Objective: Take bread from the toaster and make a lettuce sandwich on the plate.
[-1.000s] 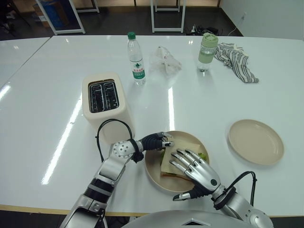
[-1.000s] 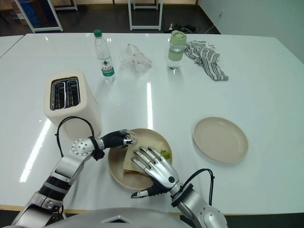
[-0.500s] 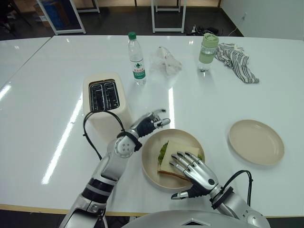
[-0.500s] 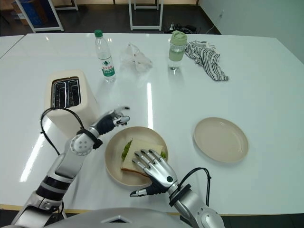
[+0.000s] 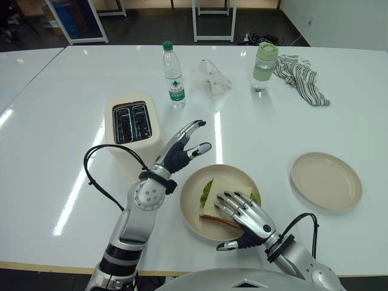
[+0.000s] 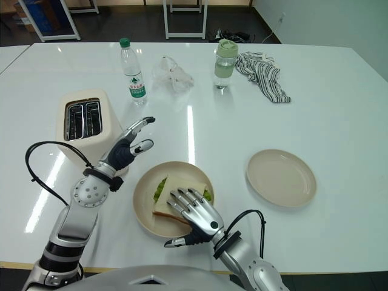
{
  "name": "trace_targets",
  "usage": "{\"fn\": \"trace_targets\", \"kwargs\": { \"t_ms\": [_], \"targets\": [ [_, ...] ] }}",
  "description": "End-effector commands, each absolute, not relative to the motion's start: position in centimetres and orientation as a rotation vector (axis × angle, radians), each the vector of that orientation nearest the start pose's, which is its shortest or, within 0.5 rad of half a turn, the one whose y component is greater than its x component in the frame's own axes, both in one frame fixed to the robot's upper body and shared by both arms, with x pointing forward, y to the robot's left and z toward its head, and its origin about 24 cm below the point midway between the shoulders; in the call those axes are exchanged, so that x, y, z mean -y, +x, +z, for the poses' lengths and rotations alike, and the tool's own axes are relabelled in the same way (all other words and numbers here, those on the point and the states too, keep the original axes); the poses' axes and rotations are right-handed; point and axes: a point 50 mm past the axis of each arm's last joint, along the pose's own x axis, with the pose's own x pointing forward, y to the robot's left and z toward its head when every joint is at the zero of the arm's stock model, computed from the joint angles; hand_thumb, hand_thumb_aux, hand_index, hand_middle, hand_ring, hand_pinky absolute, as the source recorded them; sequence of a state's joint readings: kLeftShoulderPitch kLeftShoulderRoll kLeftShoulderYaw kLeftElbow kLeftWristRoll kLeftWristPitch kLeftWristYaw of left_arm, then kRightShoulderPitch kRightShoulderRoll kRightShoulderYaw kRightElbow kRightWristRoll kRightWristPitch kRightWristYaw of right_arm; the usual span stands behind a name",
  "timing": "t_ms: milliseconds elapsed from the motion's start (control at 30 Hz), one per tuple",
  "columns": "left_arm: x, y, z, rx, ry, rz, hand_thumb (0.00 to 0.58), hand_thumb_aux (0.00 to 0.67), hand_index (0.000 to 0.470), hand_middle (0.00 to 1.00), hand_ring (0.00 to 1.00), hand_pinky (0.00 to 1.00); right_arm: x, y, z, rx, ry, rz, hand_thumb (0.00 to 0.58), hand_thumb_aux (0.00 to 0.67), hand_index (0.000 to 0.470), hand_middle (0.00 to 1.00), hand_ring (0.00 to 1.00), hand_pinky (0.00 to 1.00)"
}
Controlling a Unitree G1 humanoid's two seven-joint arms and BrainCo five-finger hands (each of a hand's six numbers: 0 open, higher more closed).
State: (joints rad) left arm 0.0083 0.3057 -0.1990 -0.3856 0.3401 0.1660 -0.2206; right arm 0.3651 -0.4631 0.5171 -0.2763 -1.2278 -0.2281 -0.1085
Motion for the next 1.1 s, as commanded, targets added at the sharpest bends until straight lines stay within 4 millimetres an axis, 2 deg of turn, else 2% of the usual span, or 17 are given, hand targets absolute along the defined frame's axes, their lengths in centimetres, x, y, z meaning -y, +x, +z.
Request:
{"fn": "trace_targets", "kwargs": {
  "t_ms": [33, 267, 367, 500, 700, 733, 767, 800, 833, 867, 900, 933, 967, 1033, 1100],
  "targets": [
    [-14.3, 23.6, 9.3, 0.111, 0.597, -0.347, 0.000, 0.000, 0.000, 0.00, 0.00, 0.00, 9.5, 13.3, 0.0, 0.331, -1.397, 0.758, 0.000, 0.000, 0.000, 0.00, 0.00, 0.00],
    [-14.2, 23.4, 8.8, 0.099, 0.575, -0.350, 0.000, 0.000, 0.000, 0.00, 0.00, 0.00, 9.5, 13.8, 0.1, 0.343, -1.397, 0.739, 0.000, 0.000, 0.000, 0.00, 0.00, 0.00],
    [-14.1, 23.4, 8.6, 0.101, 0.572, -0.350, 0.000, 0.000, 0.000, 0.00, 0.00, 0.00, 9.5, 14.0, 0.8, 0.379, -1.362, 0.699, 0.000, 0.000, 0.000, 0.00, 0.00, 0.00],
    [-14.2, 23.4, 8.7, 0.127, 0.545, -0.341, 0.000, 0.000, 0.000, 0.00, 0.00, 0.00, 9.1, 14.4, 3.3, 0.510, -1.207, 0.567, 0.000, 0.000, 0.000, 0.00, 0.00, 0.00],
    [-14.4, 23.2, 8.4, 0.126, 0.405, -0.393, 0.000, 0.000, 0.000, 0.00, 0.00, 0.00, 9.5, 14.7, 8.5, 0.699, -0.873, 0.253, 0.000, 0.000, 0.000, 0.00, 0.00, 0.00],
    [-14.3, 22.9, 8.5, 0.130, 0.363, -0.427, 0.000, 0.000, 0.000, 0.16, 0.16, 0.16, 9.6, 14.7, 8.8, 0.707, -0.886, 0.241, 0.000, 0.000, 0.000, 0.00, 0.00, 0.00],
    [-14.3, 22.5, 8.8, 0.143, 0.317, -0.469, 0.000, 0.000, 0.000, 1.00, 1.00, 1.00, 9.8, 14.6, 8.8, 0.700, -0.888, 0.244, 0.000, 0.000, 0.000, 0.00, 0.00, 0.00],
    [-14.4, 22.1, 9.2, 0.155, 0.275, -0.505, 0.355, 0.252, 0.177, 1.00, 1.00, 1.00, 10.1, 14.5, 8.8, 0.687, -0.888, 0.245, 0.000, 0.000, 0.000, 0.00, 0.00, 0.00],
    [-14.6, 21.8, 9.7, 0.165, 0.246, -0.531, 0.478, 0.389, 0.273, 1.00, 1.00, 1.00, 10.5, 14.5, 8.8, 0.674, -0.882, 0.238, 0.000, 0.000, 0.000, 0.00, 0.00, 0.00],
    [-15.1, 21.3, 10.3, 0.173, 0.249, -0.570, 0.580, 0.670, 0.470, 1.00, 1.00, 1.00, 11.2, 14.4, 8.9, 0.642, -0.871, 0.230, 0.000, 0.000, 0.000, 0.07, 0.07, 0.07],
    [-15.6, 20.8, 11.0, 0.177, 0.281, -0.611, 0.580, 0.670, 0.470, 1.00, 1.00, 1.00, 12.2, 14.4, 9.1, 0.610, -0.859, 0.211, 0.000, 0.000, 0.000, 1.00, 1.00, 1.00],
    [-16.1, 20.1, 11.6, 0.172, 0.339, -0.659, 0.580, 0.670, 0.470, 1.00, 1.00, 1.00, 13.4, 14.5, 9.3, 0.571, -0.851, 0.194, 0.489, 0.405, 0.284, 1.00, 1.00, 1.00],
    [-16.6, 19.3, 12.2, 0.163, 0.403, -0.712, 0.580, 0.670, 0.470, 1.00, 1.00, 1.00, 14.6, 14.5, 9.5, 0.536, -0.858, 0.186, 0.580, 0.670, 0.470, 1.00, 1.00, 1.00],
    [-18.1, 17.7, 13.0, 0.112, 0.557, -0.810, 0.580, 0.670, 0.470, 1.00, 1.00, 1.00, 16.9, 14.4, 9.5, 0.459, -0.914, 0.212, 0.580, 0.670, 0.470, 1.00, 1.00, 1.00],
    [-19.5, 16.2, 12.7, 0.009, 0.739, -0.925, 0.580, 0.670, 0.470, 1.00, 1.00, 1.00, 18.5, 13.7, 9.5, 0.396, -0.980, 0.295, 0.580, 0.670, 0.470, 1.00, 1.00, 1.00]
  ]
}}
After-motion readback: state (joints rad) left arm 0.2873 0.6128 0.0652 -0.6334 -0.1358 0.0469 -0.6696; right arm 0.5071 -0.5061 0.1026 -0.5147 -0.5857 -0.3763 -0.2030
